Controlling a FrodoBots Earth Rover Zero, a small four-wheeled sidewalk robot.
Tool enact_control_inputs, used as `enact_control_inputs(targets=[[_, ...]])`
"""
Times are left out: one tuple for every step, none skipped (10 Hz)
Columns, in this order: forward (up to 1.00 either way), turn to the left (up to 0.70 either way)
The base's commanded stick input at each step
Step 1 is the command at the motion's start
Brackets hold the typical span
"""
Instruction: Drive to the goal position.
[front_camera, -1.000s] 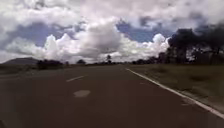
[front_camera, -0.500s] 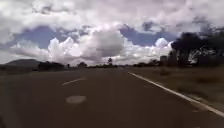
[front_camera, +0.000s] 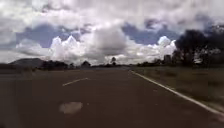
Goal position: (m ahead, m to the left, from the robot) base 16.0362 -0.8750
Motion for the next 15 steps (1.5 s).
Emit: enact_control_inputs(targets=[[1.0, 0.0], [1.0, 0.0], [1.0, 0.0], [1.0, -0.07], [1.0, -0.27], [1.0, -0.31], [1.0, -0.16], [1.0, -0.06], [1.0, -0.02], [1.0, 0.0], [1.0, 0.0], [1.0, 0.0], [1.0, 0.0], [1.0, 0.0], [1.0, 0.0]])
